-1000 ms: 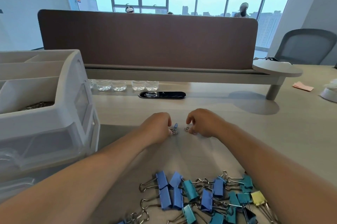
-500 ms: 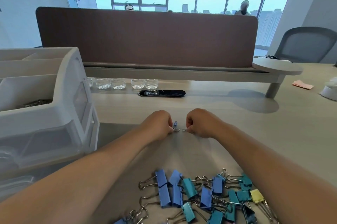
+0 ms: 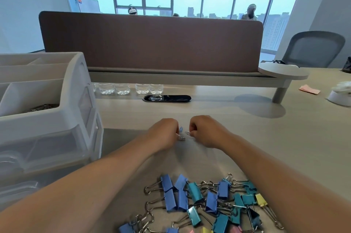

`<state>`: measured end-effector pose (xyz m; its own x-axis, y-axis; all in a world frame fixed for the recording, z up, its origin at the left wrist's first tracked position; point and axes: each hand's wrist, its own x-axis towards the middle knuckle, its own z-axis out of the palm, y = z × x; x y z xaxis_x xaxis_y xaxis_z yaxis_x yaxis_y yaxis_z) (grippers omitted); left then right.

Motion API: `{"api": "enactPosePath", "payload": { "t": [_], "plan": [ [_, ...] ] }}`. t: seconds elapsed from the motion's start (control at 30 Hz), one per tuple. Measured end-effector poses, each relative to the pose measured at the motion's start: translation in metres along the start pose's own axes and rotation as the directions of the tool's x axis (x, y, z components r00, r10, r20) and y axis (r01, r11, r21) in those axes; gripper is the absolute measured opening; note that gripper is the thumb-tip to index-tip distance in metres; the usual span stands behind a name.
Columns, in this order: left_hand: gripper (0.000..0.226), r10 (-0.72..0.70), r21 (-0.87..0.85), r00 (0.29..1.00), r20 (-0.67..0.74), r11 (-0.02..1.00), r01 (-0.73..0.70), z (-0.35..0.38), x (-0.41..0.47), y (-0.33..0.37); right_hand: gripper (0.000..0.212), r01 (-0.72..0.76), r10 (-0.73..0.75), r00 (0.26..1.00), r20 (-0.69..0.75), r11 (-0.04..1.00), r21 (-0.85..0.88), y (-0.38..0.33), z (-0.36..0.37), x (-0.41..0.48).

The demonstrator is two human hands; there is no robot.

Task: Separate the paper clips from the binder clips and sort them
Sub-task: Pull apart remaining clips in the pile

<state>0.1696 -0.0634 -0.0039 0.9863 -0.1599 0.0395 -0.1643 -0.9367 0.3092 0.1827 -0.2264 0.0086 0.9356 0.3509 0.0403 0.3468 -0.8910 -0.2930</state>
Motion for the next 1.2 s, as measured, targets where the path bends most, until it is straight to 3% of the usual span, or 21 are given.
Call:
{"api": "enactPosePath", "payload": {
  "t": [0.17,0.33,0.5,0.77,0.97,1.2],
  "plan": [
    [0.001,0.023,-0.073,0.998,-0.053,0.997,-0.027,-0.005,-0.003,-0.003,0.019,-0.074,0.076,0.997,-0.033,0.996,0.046,0.011,-0.011,0.000],
    [0.011,0.043,-0.088,0.998,-0.035,0.995,-0.046,-0.004,-0.001,0.000,0.004,-0.108,0.108,0.994,0.002,0.994,-0.011,0.015,-0.012,-0.003],
    [0.018,0.063,-0.077,0.998,-0.019,0.995,-0.064,0.001,0.002,0.003,0.017,-0.140,0.141,0.990,0.030,0.990,-0.020,0.016,-0.004,0.000],
    [0.009,0.064,-0.060,0.998,0.012,0.996,-0.063,0.002,0.001,0.005,0.017,-0.177,0.189,0.977,0.101,0.977,-0.118,0.015,0.000,0.007],
    [0.015,0.066,-0.039,0.997,0.033,0.997,-0.065,0.004,-0.001,0.008,0.019,-0.138,0.170,0.969,0.181,0.974,-0.178,0.009,0.000,0.008],
    [0.013,0.044,0.033,0.998,0.042,0.998,-0.045,0.007,-0.014,0.010,0.011,-0.067,0.090,0.989,0.116,0.979,-0.193,-0.002,0.000,-0.015]
  ]
}}
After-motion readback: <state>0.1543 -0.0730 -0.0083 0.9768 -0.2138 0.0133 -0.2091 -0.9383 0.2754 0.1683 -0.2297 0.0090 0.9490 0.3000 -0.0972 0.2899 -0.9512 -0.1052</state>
